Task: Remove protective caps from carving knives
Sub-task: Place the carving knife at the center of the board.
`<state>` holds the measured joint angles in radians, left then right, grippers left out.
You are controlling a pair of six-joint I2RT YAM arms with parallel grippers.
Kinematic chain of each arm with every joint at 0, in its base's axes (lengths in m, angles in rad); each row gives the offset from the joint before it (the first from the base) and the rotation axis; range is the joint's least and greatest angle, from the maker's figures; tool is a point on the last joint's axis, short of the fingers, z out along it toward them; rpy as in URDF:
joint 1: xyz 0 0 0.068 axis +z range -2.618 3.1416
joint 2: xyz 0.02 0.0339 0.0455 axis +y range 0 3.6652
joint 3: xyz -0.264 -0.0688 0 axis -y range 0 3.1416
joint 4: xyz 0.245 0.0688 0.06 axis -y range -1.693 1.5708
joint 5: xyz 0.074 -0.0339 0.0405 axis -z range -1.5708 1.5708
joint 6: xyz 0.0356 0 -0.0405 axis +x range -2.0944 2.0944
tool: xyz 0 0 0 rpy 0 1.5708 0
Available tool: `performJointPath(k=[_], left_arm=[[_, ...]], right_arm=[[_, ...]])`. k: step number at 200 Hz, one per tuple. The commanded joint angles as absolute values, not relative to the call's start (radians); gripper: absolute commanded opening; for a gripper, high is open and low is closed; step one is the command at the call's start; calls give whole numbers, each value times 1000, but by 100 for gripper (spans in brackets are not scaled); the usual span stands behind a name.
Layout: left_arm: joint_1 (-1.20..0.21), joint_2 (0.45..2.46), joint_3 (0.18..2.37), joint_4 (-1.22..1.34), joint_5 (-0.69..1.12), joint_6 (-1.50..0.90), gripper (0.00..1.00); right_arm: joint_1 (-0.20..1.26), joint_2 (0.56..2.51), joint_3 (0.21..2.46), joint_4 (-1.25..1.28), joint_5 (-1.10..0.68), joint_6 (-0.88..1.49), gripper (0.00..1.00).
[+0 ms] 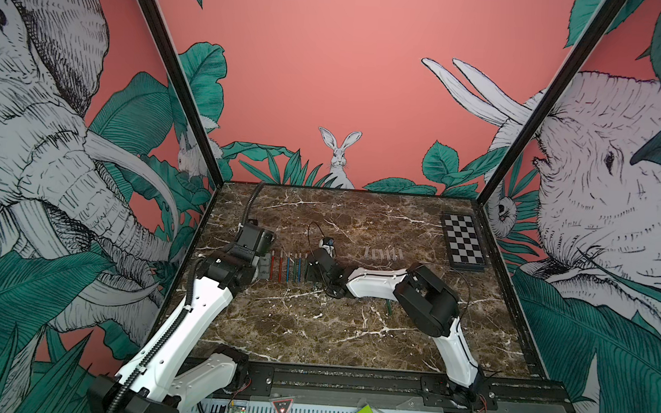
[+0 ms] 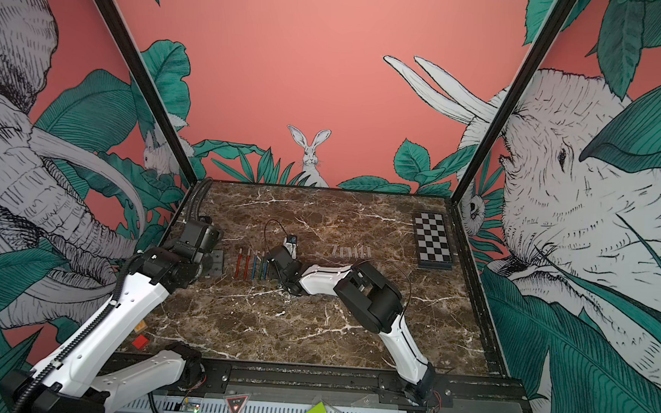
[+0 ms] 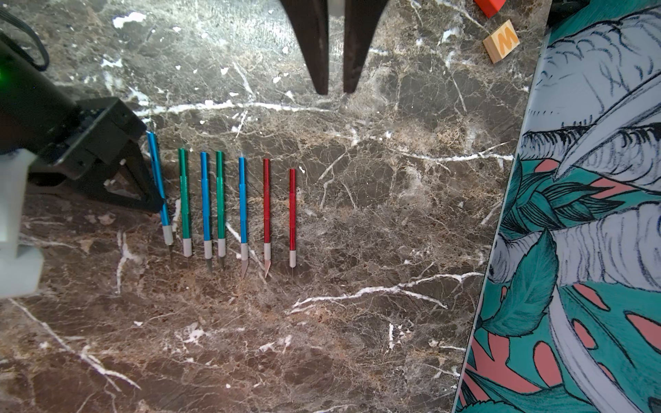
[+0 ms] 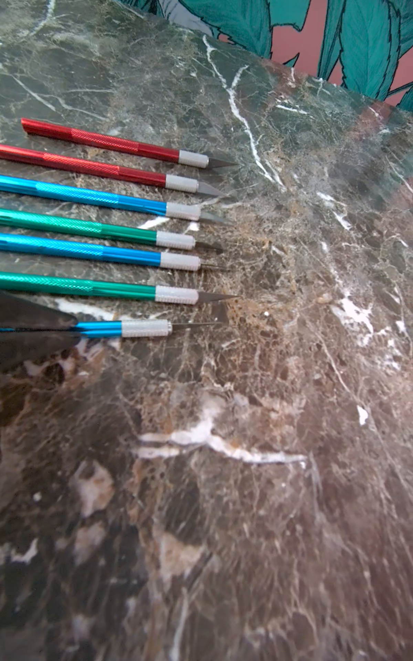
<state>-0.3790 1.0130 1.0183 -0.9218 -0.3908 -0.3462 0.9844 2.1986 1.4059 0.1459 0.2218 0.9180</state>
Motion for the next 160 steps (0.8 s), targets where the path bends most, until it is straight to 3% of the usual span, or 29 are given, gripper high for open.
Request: performJointPath(k=[1, 160], left_arm=[[-380, 989, 1005, -931, -411, -340, 0], [-379, 992, 1004, -931, -409, -339, 0]], right_arm=[[976, 2258, 1394, 51, 201, 934, 0], [976, 2218, 1354, 10, 295, 1081, 0]])
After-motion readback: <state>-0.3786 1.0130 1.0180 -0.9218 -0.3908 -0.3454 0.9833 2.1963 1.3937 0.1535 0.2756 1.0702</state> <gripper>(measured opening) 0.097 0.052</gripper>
